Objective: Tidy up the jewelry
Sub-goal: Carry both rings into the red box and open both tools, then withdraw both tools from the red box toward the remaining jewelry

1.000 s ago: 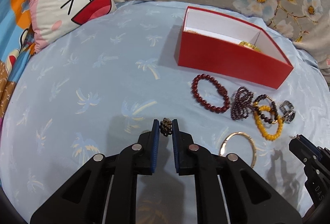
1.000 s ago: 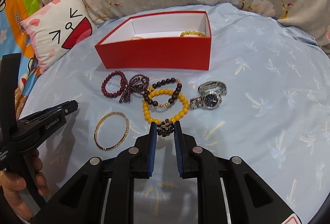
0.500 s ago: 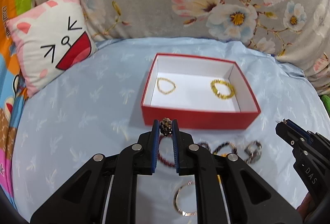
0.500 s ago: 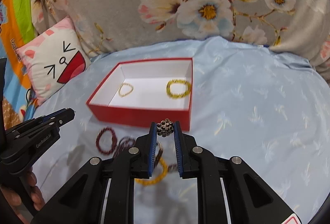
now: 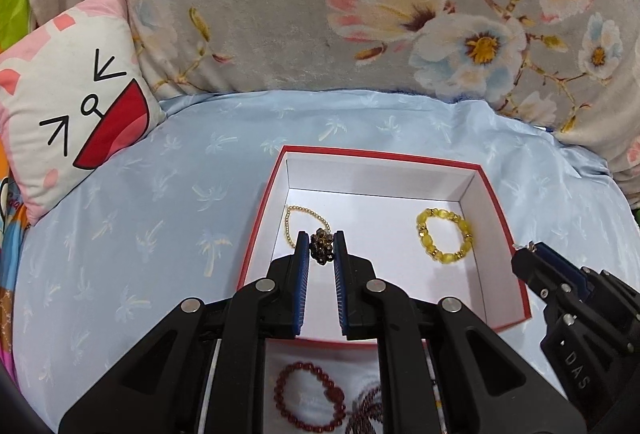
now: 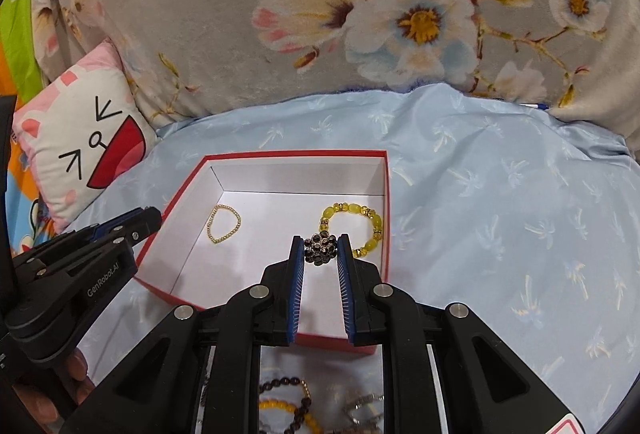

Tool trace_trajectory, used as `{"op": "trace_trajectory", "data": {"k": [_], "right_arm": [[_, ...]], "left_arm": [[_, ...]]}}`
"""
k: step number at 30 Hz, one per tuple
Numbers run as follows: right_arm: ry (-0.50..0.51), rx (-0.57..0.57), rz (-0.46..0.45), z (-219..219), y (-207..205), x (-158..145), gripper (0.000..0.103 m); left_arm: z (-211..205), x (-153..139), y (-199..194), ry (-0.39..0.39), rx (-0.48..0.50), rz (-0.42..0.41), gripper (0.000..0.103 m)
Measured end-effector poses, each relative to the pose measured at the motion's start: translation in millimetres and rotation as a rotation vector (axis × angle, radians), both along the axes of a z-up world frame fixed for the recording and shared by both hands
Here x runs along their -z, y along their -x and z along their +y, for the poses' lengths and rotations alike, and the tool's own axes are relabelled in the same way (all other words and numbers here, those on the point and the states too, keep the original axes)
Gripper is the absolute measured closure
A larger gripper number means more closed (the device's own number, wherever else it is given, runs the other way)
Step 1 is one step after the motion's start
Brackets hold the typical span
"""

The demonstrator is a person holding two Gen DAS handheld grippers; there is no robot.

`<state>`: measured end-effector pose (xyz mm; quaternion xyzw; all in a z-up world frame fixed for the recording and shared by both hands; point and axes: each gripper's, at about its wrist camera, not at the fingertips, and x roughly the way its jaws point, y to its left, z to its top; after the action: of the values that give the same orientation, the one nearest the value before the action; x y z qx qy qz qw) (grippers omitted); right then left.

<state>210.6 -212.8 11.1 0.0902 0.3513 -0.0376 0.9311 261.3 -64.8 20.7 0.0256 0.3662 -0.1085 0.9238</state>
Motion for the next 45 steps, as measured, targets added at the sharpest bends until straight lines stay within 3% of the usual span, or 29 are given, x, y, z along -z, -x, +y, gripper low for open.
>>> {"op": "trace_trajectory", "data": {"k": [10,25,27,29,31,32,45], "right_arm": [[0.008,-0.009,0.053,3.2,-26.9,26.2,0.087],[0.013,-0.015,0.072,4.8,-38.0,40.0,0.087],[0.027,-0.006,0.064,5.1,-37.0,39.6,0.083],[0.035,0.002,0.059,5.2,-36.2,38.9,0.076],[0.037,0.01,0.047,3.7,-34.5,36.8,0.066],[0.039,0.013,0.039,3.3,-32.7,35.2,0.064],[0.044,0.028,-0.006,-4.2,9.6,12.7,0.064]], "left_arm": [[-3.7,27.5,-28.3,-0.033,-0.015,0.046,0.091],[-8.1,40.4,-38.0,-0.041,-0.019,0.06,0.091],[-8.7,40.9,-38.3,-0.041,-0.017,0.061,0.09],[-9.5,41.3,-37.9,-0.043,-0.016,0.06,0.086],[-9.6,40.6,-37.1,-0.047,-0.026,0.058,0.059],[-9.0,39.4,-36.1,-0.044,-0.033,0.049,0.055],[10.3,16.7,-8.8,-0.033,-0.051,0.002,0.054]]}}
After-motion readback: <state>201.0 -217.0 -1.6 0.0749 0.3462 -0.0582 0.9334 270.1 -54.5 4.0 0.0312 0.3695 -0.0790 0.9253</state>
